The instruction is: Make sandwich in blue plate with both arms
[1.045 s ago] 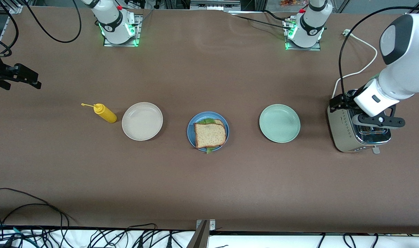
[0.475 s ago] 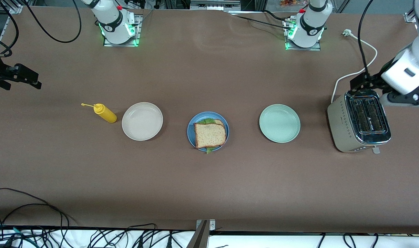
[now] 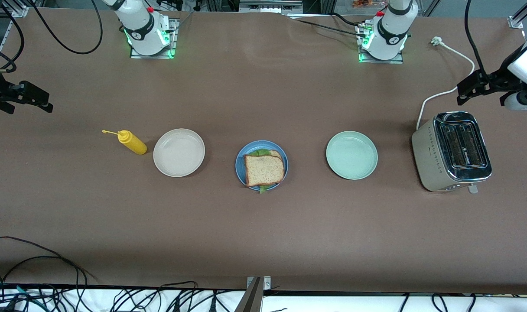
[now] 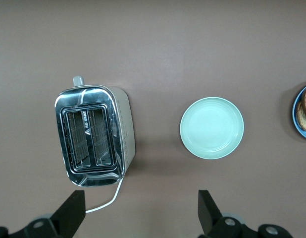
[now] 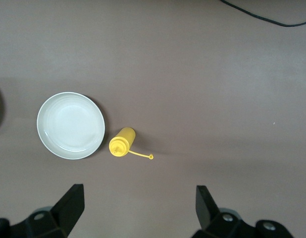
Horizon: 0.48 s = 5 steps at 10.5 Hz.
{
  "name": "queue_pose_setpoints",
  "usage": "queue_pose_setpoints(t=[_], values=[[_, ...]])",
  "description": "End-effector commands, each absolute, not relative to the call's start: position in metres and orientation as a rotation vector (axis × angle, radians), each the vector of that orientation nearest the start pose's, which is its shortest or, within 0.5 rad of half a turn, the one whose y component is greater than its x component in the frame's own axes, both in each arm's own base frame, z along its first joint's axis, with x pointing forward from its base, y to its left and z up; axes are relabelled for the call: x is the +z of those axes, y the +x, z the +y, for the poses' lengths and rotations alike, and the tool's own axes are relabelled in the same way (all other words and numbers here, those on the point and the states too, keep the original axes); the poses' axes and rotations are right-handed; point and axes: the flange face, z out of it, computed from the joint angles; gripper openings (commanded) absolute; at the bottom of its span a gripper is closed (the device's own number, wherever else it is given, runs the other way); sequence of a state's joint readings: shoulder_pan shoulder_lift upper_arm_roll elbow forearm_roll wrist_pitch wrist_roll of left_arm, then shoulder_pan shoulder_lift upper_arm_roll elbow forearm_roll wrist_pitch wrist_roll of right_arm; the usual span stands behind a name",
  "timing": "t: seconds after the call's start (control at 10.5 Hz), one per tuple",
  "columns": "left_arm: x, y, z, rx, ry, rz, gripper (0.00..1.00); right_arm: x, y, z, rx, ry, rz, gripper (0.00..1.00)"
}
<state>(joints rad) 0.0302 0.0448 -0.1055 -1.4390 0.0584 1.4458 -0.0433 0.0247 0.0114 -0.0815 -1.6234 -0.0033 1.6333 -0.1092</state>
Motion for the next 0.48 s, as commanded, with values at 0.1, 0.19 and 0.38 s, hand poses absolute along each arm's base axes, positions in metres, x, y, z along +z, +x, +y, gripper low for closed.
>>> queue_pose_setpoints(t=[0.1, 0.19, 0.38], values=[[0.6657, 0.5472, -0.0318, 0.042, -3.071, 0.02, 1.0, 0.6034, 0.5639, -0.0306, -0.008, -3.158, -0.081, 1.0], [0.6664, 0.5472, -0.0318, 0.04, -3.071, 0.024, 1.0, 0.6034, 0.5639, -0.0304, -0.008, -3.156, -0.081, 1.0], [0.6648, 0.5481, -0.0326, 0.044, -3.071, 0.022, 1.0, 0.6034, 0.5639, -0.0296, -0.008, -3.156, -0.084, 1.0]])
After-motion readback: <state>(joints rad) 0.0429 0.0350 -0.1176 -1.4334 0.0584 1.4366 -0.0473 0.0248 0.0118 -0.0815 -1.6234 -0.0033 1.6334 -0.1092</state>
